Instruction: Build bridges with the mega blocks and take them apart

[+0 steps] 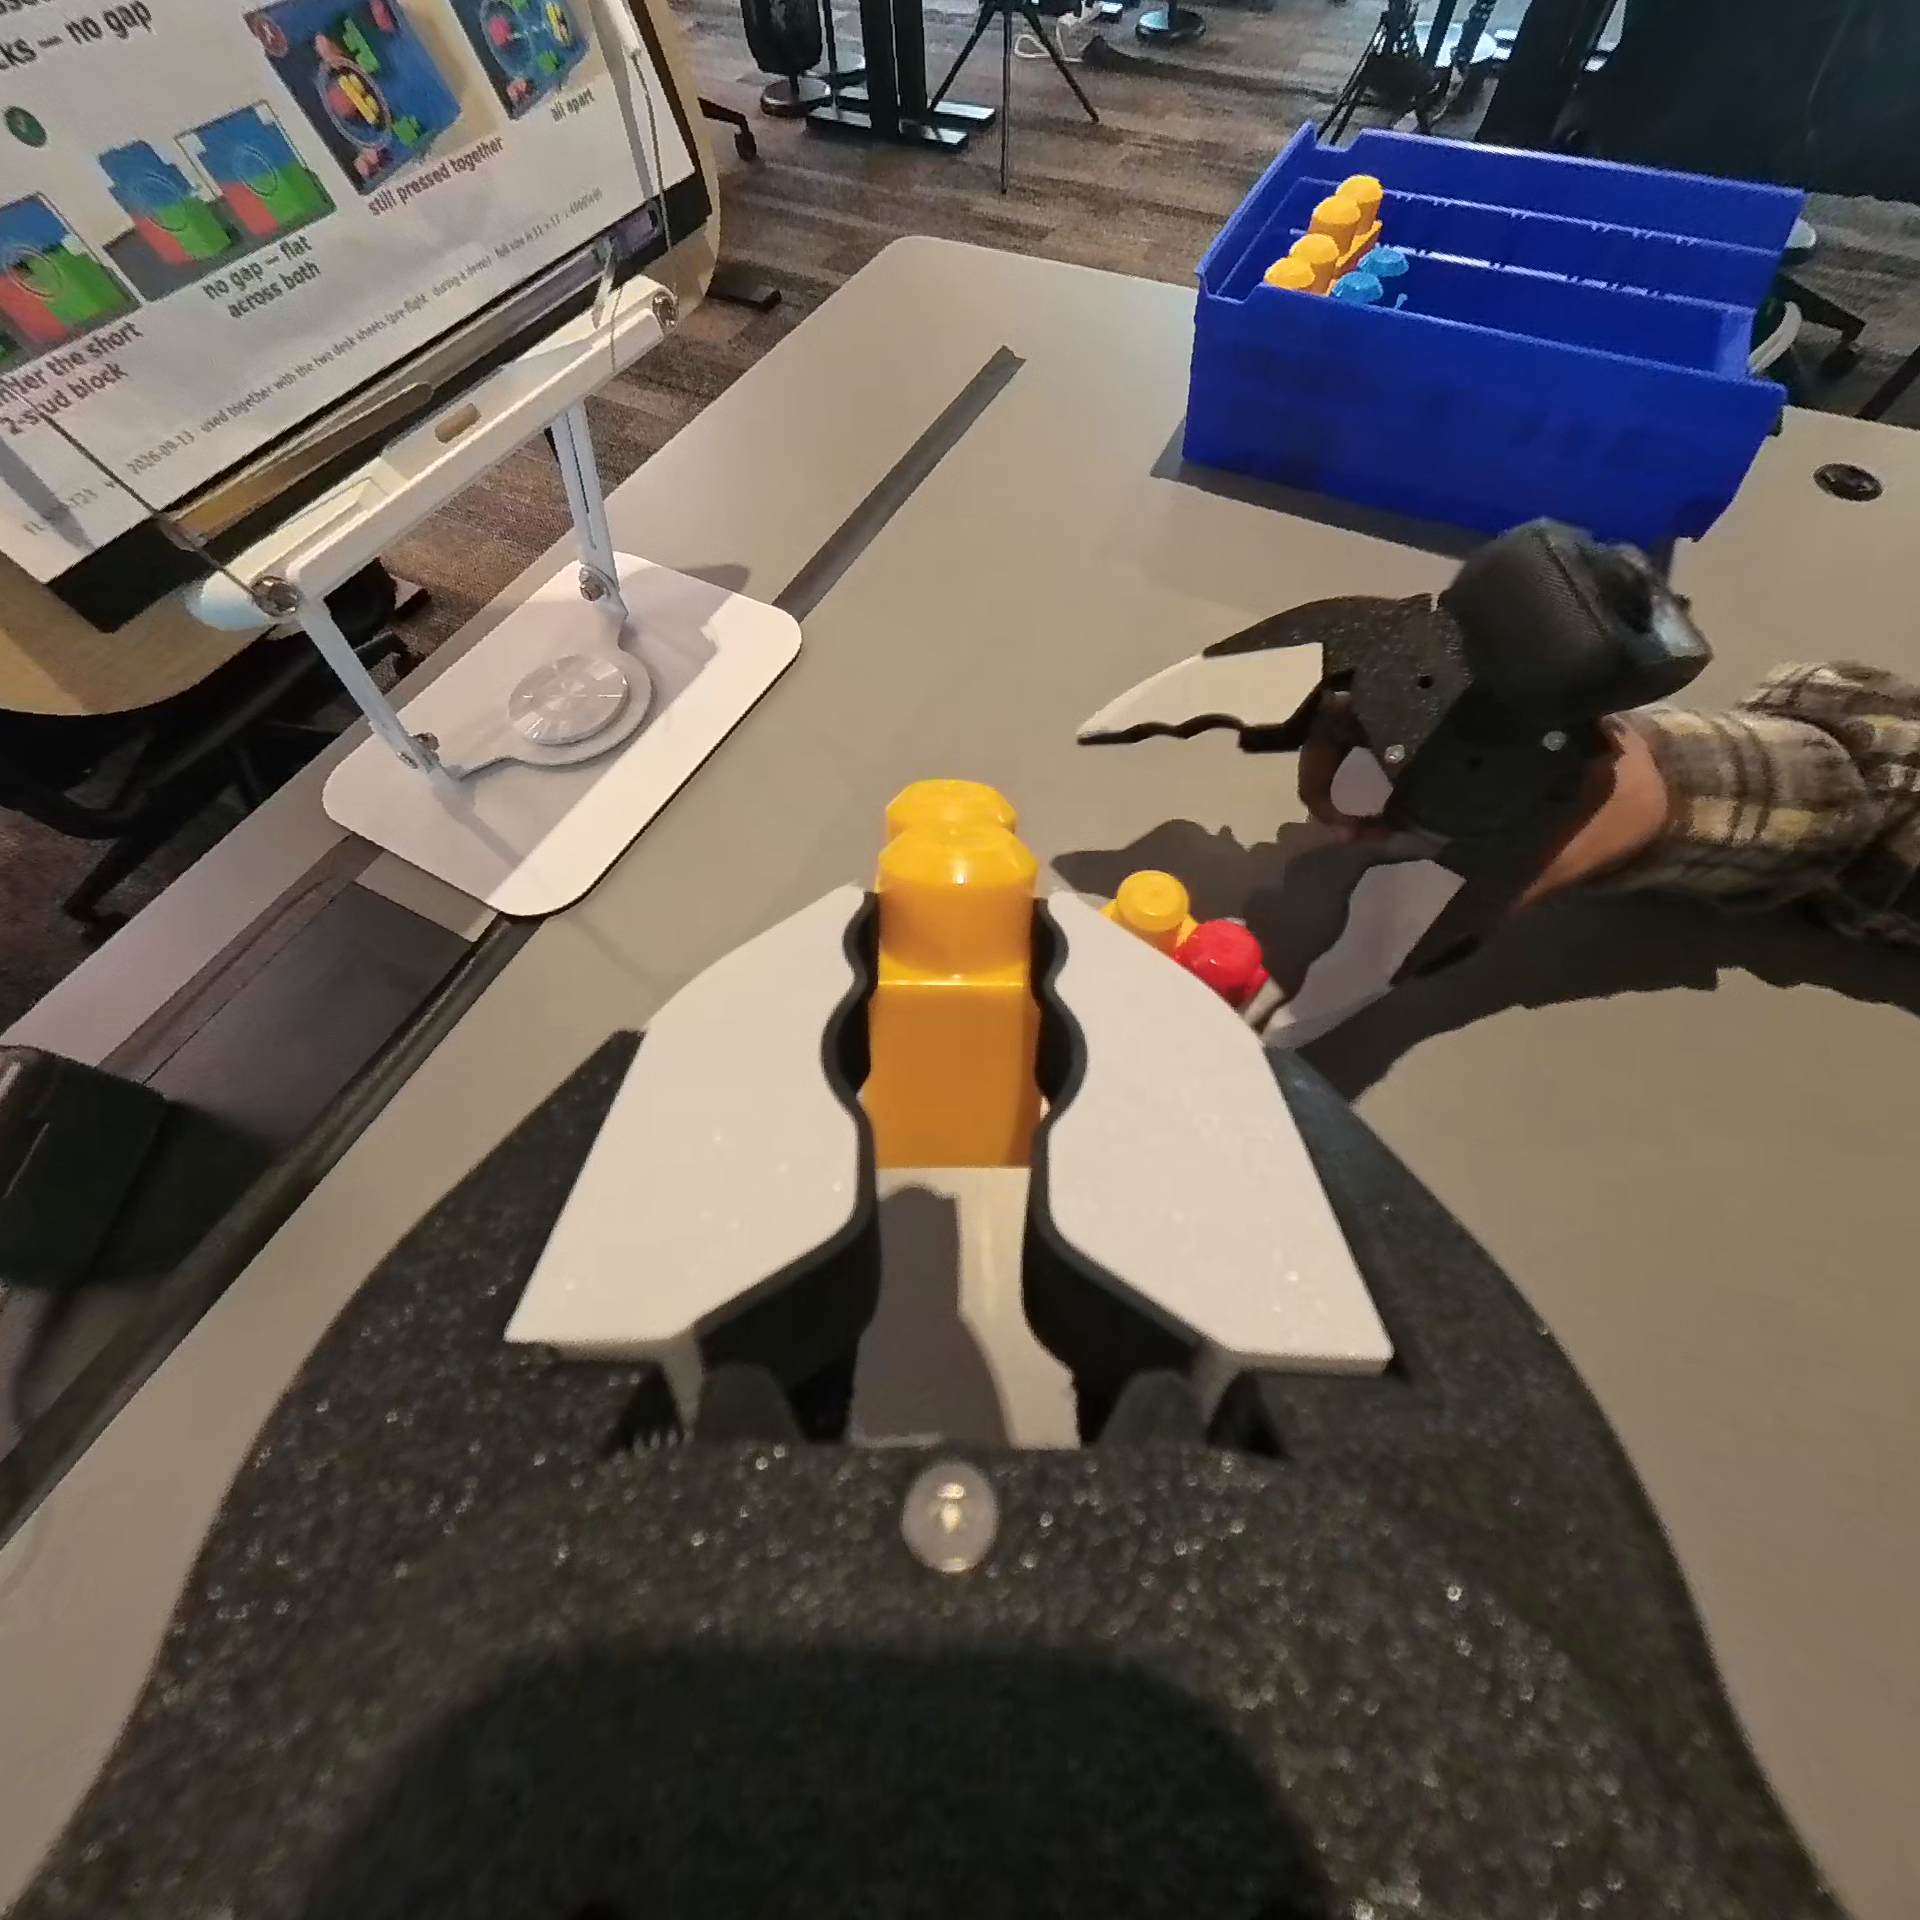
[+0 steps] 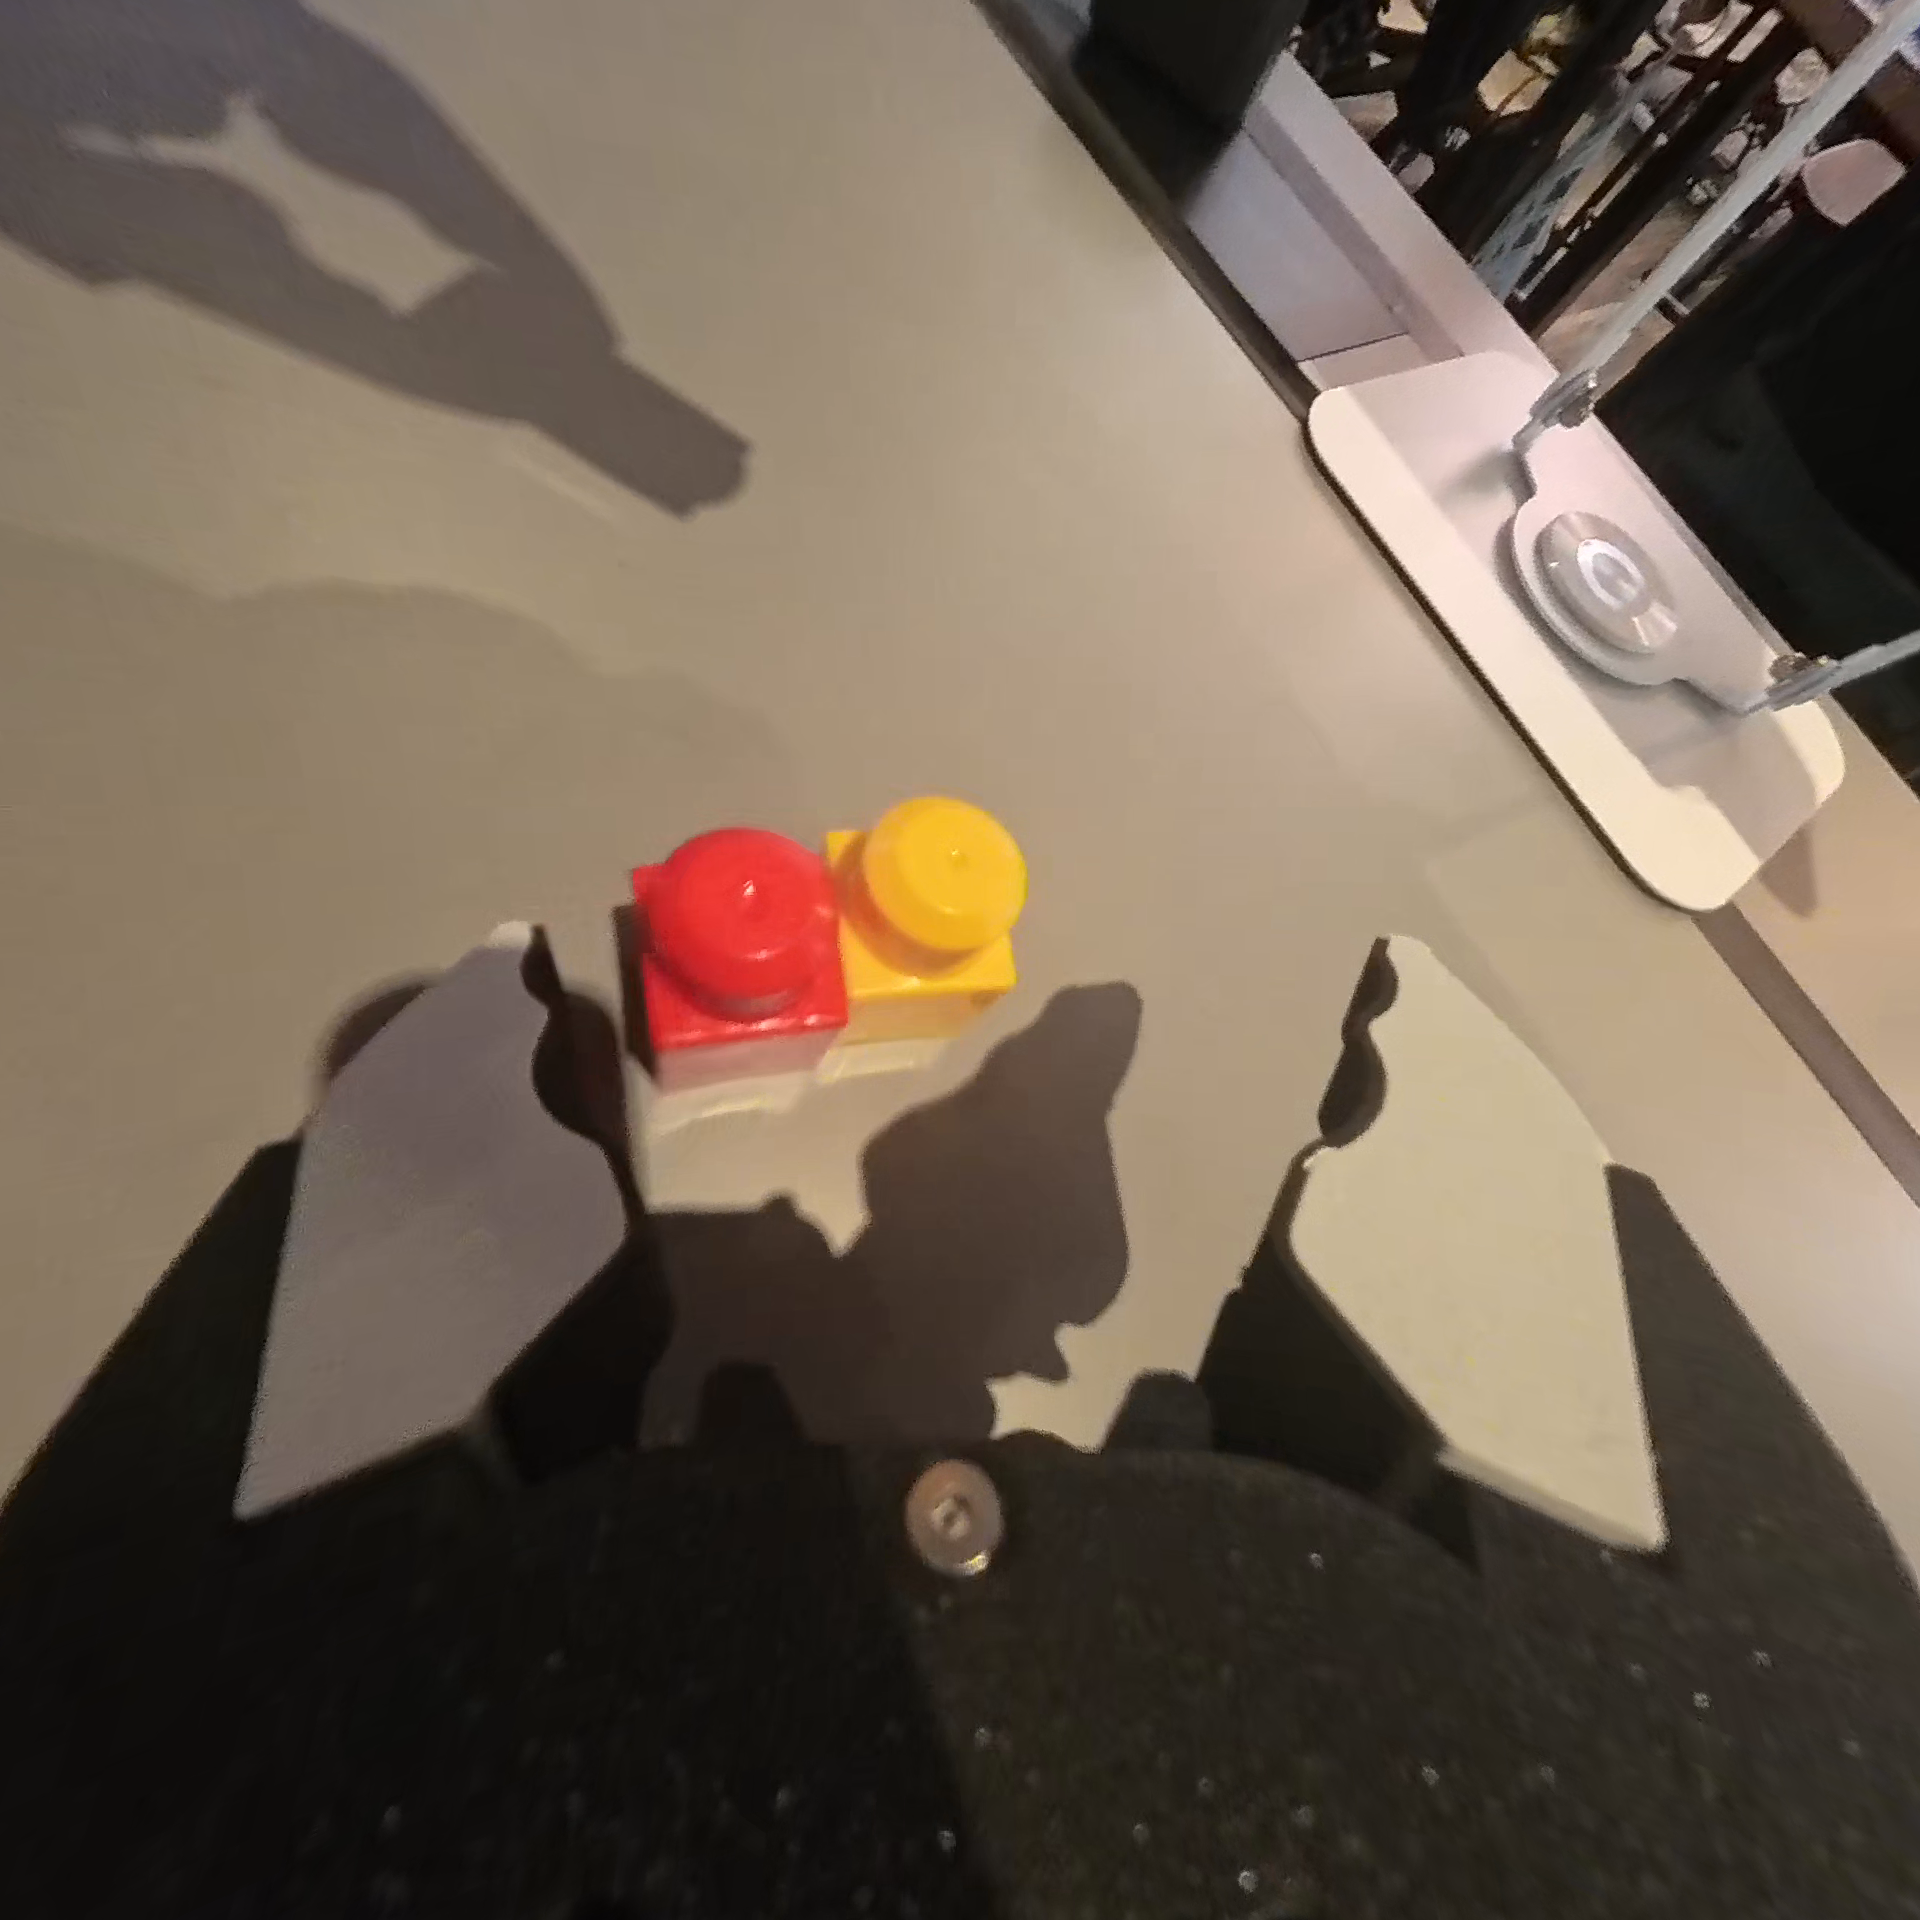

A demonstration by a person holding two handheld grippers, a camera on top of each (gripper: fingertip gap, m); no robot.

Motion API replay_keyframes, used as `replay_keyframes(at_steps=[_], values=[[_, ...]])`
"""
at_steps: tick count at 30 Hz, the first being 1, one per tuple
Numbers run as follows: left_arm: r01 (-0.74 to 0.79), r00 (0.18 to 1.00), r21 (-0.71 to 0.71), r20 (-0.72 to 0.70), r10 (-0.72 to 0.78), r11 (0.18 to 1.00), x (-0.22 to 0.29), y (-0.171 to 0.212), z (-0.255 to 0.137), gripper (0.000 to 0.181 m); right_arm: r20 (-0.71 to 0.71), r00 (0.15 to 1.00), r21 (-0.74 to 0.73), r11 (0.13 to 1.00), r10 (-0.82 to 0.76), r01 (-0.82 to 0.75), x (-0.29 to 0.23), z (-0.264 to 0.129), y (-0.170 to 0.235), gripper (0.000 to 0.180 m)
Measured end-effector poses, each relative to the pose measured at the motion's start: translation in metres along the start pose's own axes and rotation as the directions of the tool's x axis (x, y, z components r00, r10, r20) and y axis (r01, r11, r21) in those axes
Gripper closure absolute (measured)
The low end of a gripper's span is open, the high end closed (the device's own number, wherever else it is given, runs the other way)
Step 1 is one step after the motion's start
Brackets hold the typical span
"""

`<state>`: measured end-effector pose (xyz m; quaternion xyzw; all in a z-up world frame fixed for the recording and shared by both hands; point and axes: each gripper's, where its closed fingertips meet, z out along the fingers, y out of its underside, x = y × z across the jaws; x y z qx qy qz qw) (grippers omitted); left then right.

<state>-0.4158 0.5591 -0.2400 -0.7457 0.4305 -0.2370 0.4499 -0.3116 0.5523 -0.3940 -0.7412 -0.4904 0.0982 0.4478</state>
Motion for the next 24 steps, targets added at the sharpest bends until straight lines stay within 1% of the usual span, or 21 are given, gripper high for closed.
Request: replay_keyframes(at_steps=[4,9,16,24], values=[[0.001,1.0,0.011,0.004,-0.001,1.0,-0.002,-0.002,-0.003,0.153,-0.006,1.0,-0.007,1.0,0.0,0.0,0.004,-0.018,0.018,0.048],[-0.002,1.0,0.009,0.001,0.002,1.0,0.0,-0.002,-0.002,0.153,-0.072,0.995,-0.057,0.996,0.07,-0.074,0.031,-0.017,0.043,0.046],[-0.003,1.0,0.002,-0.001,0.003,1.0,0.001,-0.001,0.0,0.153,-0.108,0.989,-0.034,0.994,0.1,-0.105,0.038,-0.009,0.035,0.047],[-0.003,1.0,-0.005,-0.004,0.003,1.0,0.001,0.0,0.003,0.153,-0.1,0.988,-0.03,0.993,0.115,-0.118,0.037,-0.006,0.031,0.047]])
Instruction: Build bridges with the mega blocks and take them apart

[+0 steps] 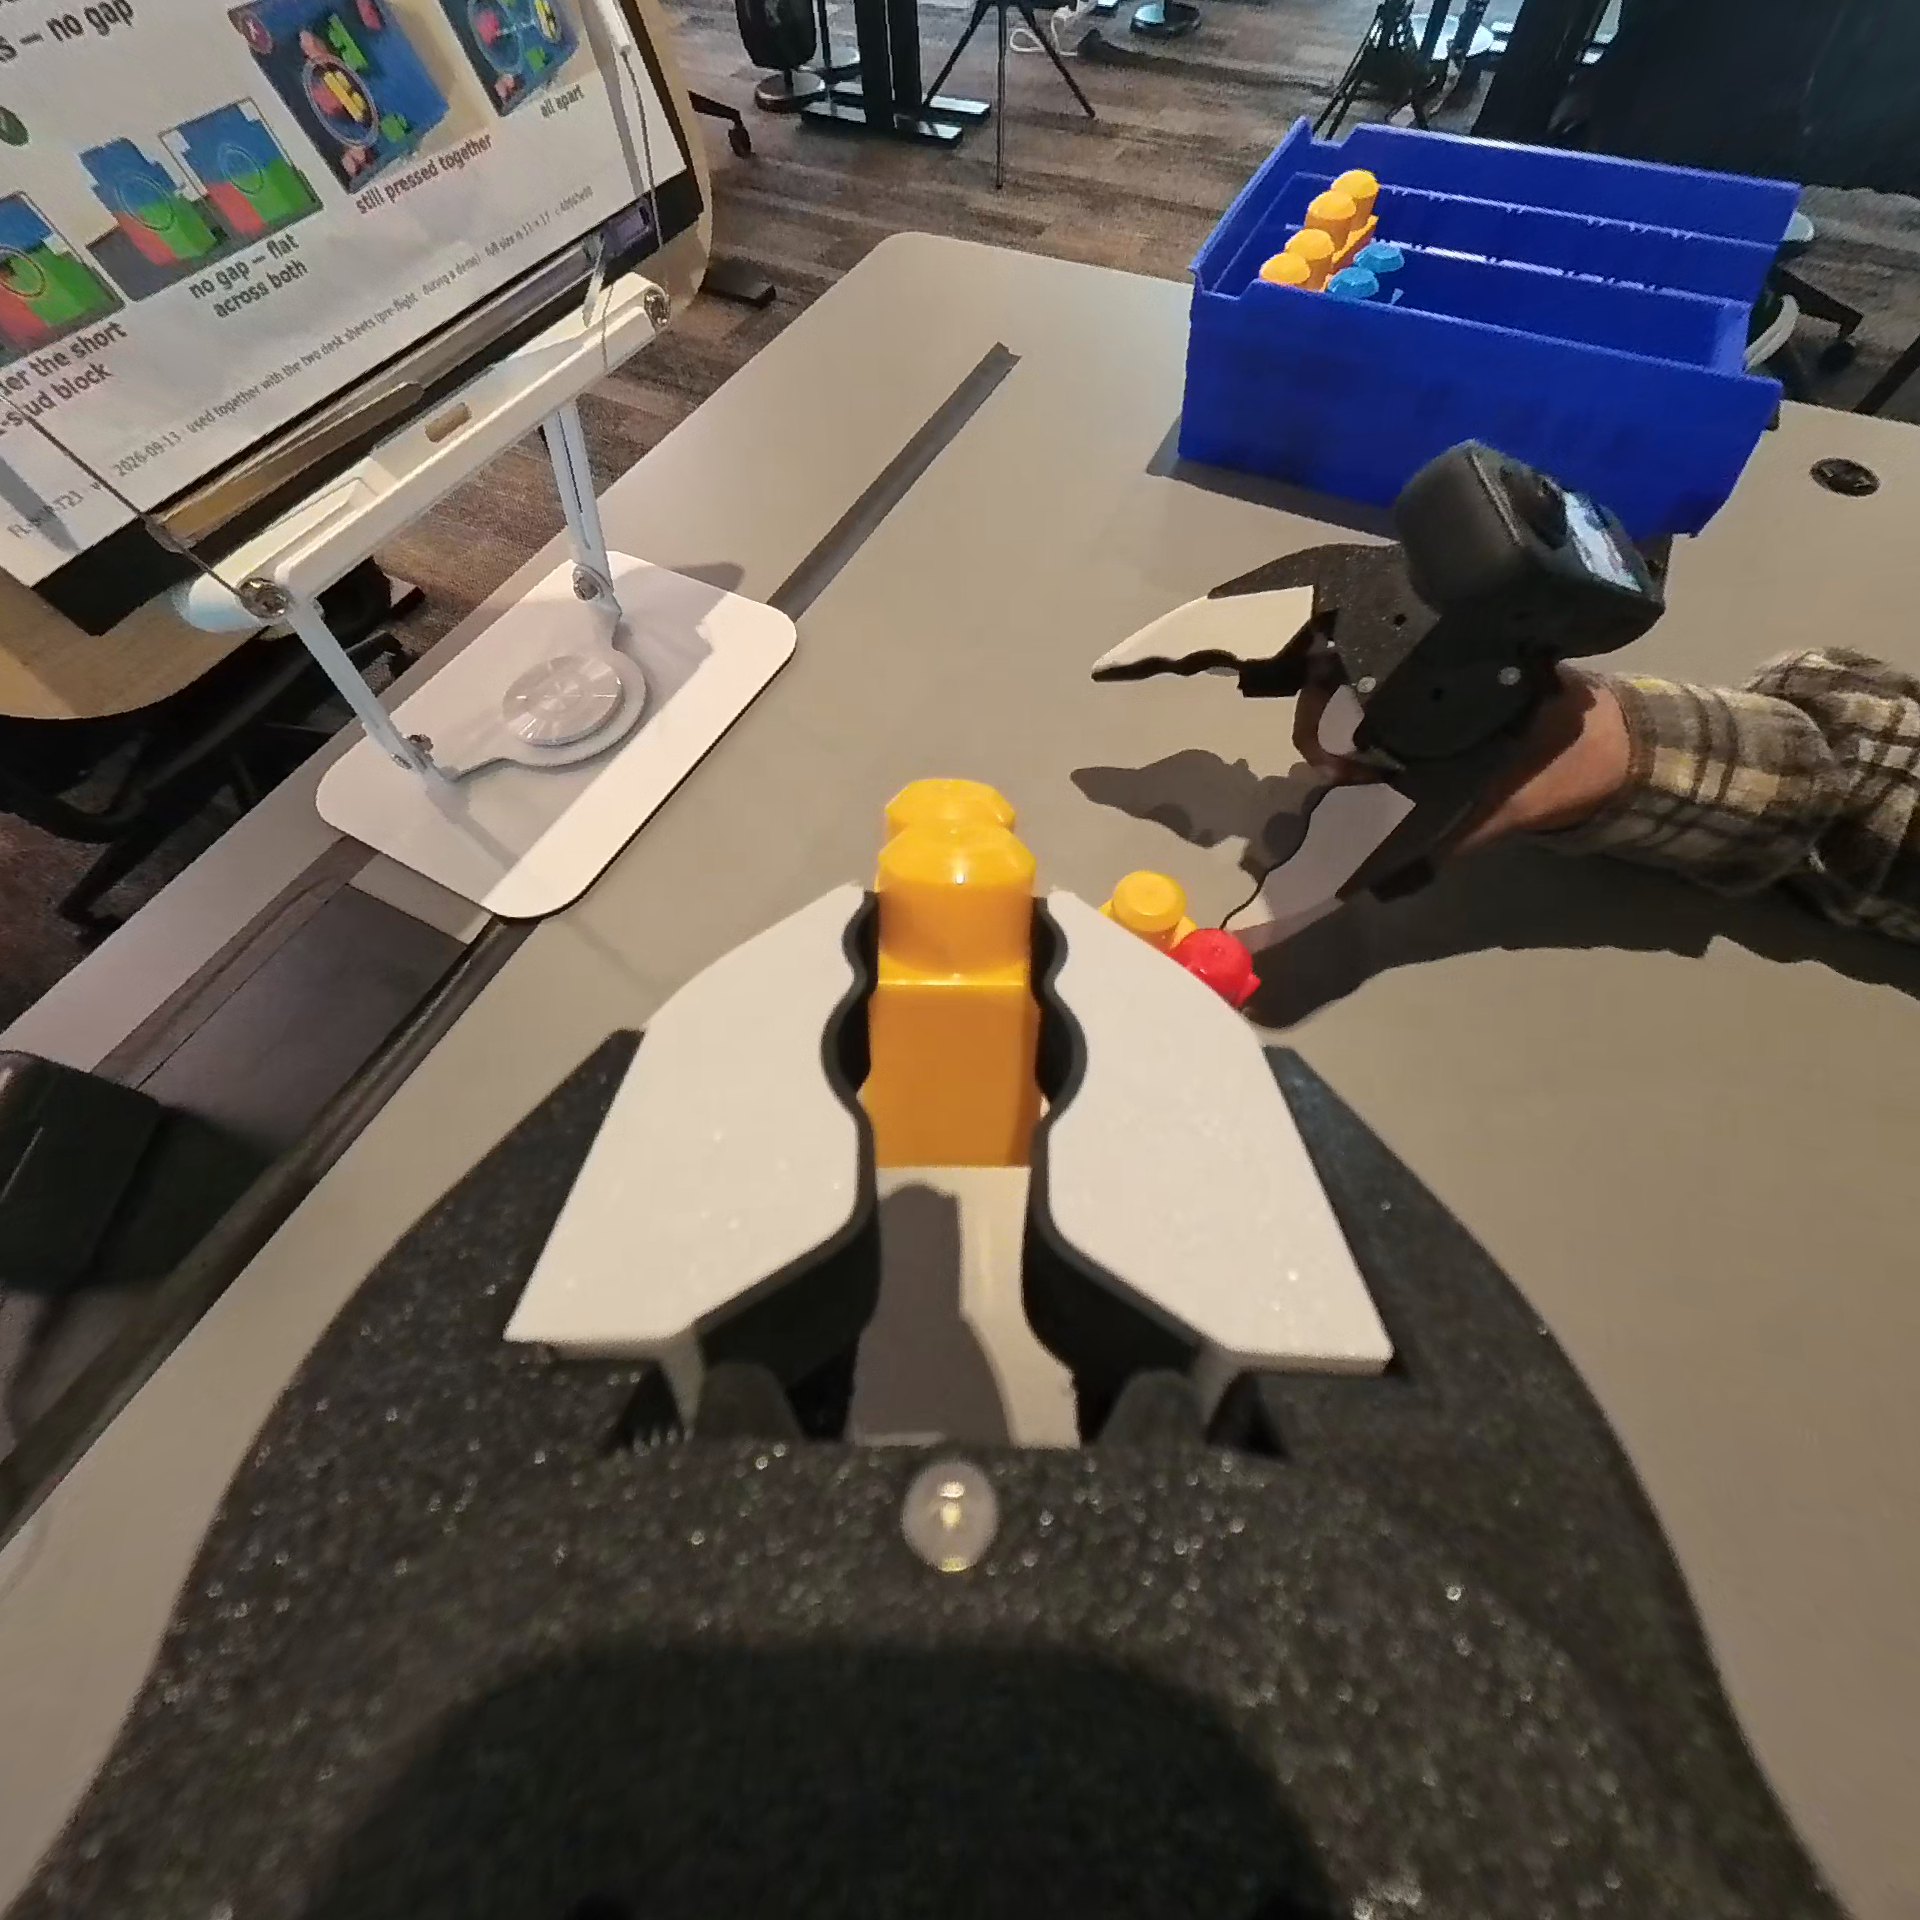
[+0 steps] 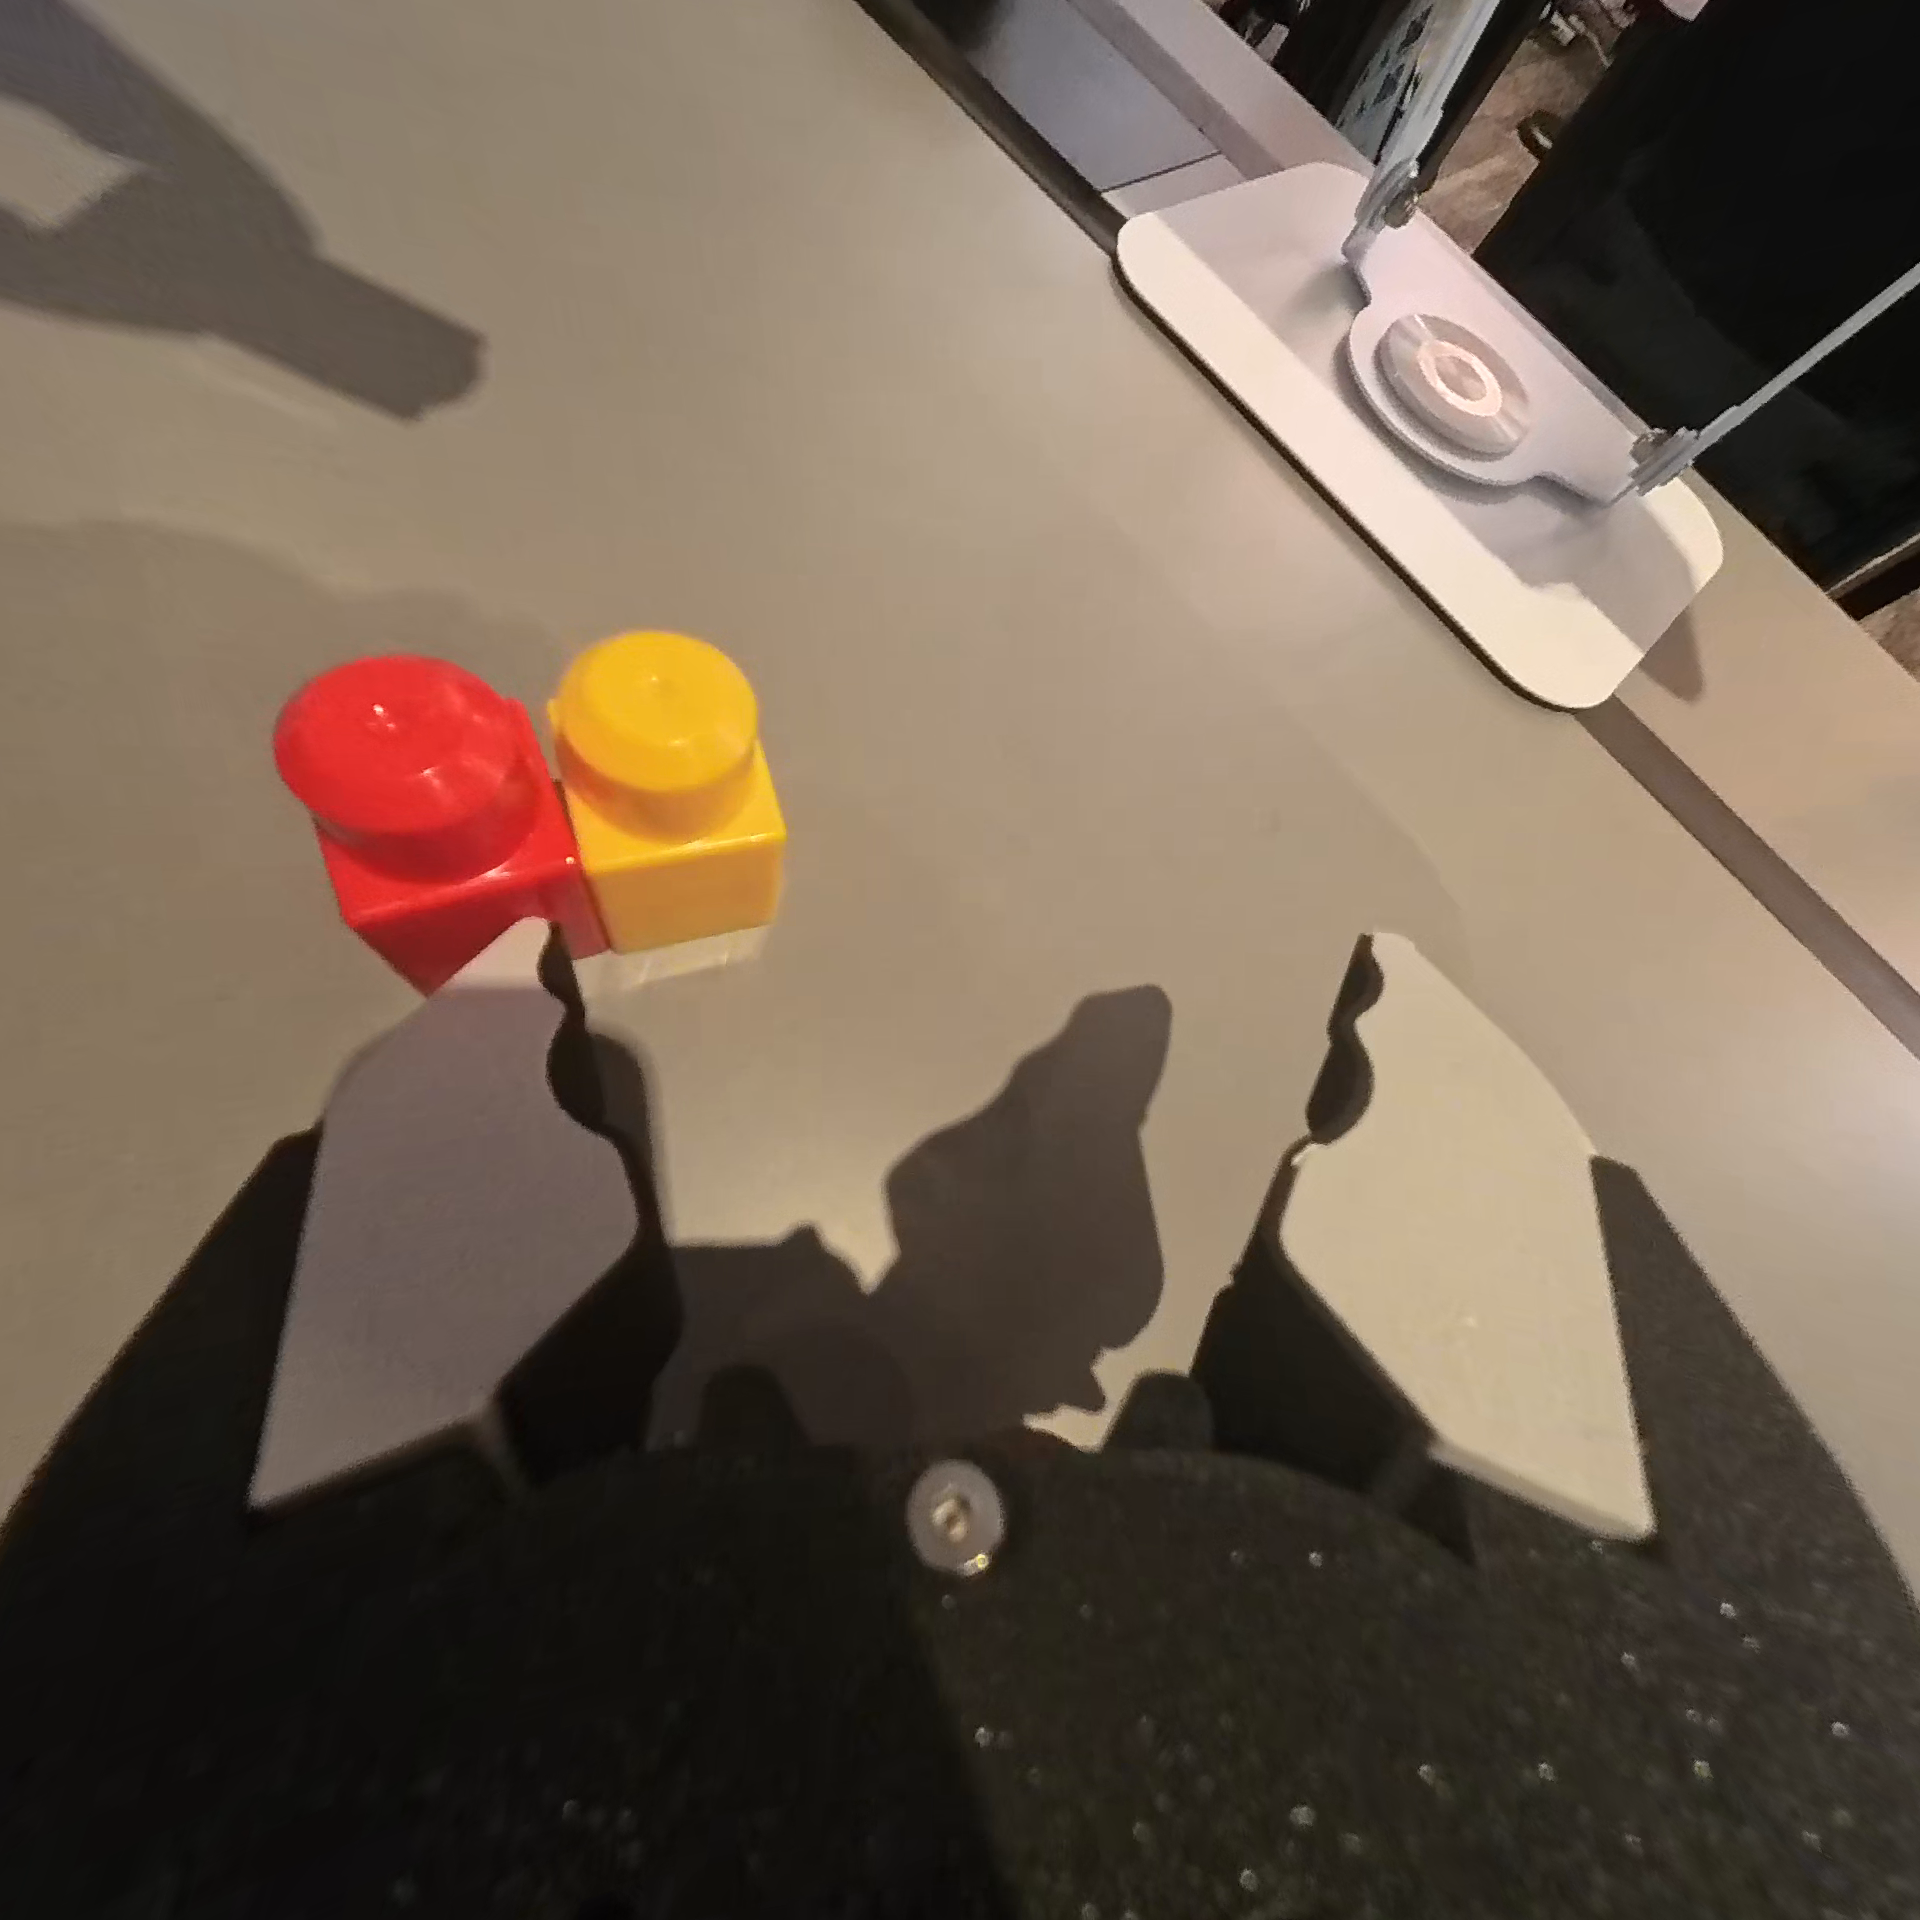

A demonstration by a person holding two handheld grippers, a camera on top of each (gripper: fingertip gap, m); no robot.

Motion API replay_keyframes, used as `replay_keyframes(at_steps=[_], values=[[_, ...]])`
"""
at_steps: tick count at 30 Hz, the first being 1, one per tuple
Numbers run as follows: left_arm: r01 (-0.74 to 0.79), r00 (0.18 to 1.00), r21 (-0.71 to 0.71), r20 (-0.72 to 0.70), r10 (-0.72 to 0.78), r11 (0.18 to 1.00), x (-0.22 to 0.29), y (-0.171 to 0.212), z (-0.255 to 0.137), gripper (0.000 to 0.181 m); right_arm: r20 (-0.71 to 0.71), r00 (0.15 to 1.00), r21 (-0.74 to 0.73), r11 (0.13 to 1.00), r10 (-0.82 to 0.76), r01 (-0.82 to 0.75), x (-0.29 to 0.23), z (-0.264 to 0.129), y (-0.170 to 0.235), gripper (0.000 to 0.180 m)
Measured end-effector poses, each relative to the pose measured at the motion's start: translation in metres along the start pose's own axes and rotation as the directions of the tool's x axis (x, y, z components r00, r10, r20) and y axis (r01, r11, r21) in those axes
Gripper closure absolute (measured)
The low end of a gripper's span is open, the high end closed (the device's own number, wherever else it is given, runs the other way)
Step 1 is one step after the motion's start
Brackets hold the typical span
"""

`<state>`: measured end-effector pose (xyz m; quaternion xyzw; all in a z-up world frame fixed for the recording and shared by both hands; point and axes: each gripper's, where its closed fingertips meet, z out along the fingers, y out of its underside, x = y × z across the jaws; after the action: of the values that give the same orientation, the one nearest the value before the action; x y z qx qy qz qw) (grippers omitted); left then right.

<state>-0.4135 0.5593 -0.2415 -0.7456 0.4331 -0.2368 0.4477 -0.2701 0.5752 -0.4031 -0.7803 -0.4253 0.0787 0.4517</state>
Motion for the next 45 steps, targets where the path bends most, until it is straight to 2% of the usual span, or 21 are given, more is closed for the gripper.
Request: replay_keyframes(at_steps=[4,9,15,18,21,24,26,32,39,41,45], values=[[-0.003,1.0,-0.003,-0.001,0.003,1.0,0.0,0.0,0.0,0.153,0.004,1.0,-0.033,0.999,0.003,-0.003,-0.001,-0.002,0.008,0.043],[0.002,1.0,0.004,0.0,-0.002,1.0,-0.001,-0.001,-0.001,0.153,0.037,0.997,0.007,0.997,0.073,-0.073,-0.017,-0.018,0.012,0.036],[-0.032,0.998,-0.026,-0.049,0.031,0.999,0.009,0.004,0.005,0.153,0.112,0.994,0.063,0.998,-0.004,-0.003,-0.049,-0.025,-0.008,0.034],[-0.06,0.989,-0.016,-0.138,0.057,0.998,0.021,0.01,0.014,0.153,0.151,0.988,0.109,0.994,-0.035,0.019,-0.048,-0.032,-0.011,0.034],[-0.047,0.956,0.076,-0.285,0.067,0.996,0.037,0.006,0.023,0.153,0.161,0.985,0.161,0.986,-0.067,0.04,-0.038,-0.04,-0.007,0.035],[0.119,0.913,0.124,-0.404,-0.059,0.985,0.042,0.0,0.031,0.153,0.181,0.983,0.211,0.978,-0.04,0.001,-0.029,-0.047,-0.004,0.037],[0.179,0.896,0.143,-0.433,-0.101,0.973,0.042,-0.001,0.036,0.153,0.186,0.982,0.254,0.967,-0.022,-0.027,-0.026,-0.052,-0.006,0.041],[0.23,0.952,0.241,-0.258,-0.167,0.943,0.026,0.001,0.04,0.153,0.172,0.985,0.284,0.958,-0.009,-0.041,-0.021,-0.057,-0.006,0.047],[0.175,0.982,0.368,0.003,-0.189,0.913,0.013,0.02,-0.003,0.153,0.218,0.976,0.213,0.975,0.021,-0.068,-0.037,-0.051,-0.004,0.04],[0.144,0.981,0.396,0.066,-0.185,0.907,0.011,0.032,-0.017,0.153,0.239,0.97,0.183,0.98,0.033,-0.078,-0.045,-0.049,-0.005,0.034],[0.088,0.969,0.442,0.171,-0.18,0.893,0.002,0.054,-0.04,0.153,0.281,0.96,0.033,0.999,0.017,-0.027,-0.051,-0.045,-0.01,0.035]])
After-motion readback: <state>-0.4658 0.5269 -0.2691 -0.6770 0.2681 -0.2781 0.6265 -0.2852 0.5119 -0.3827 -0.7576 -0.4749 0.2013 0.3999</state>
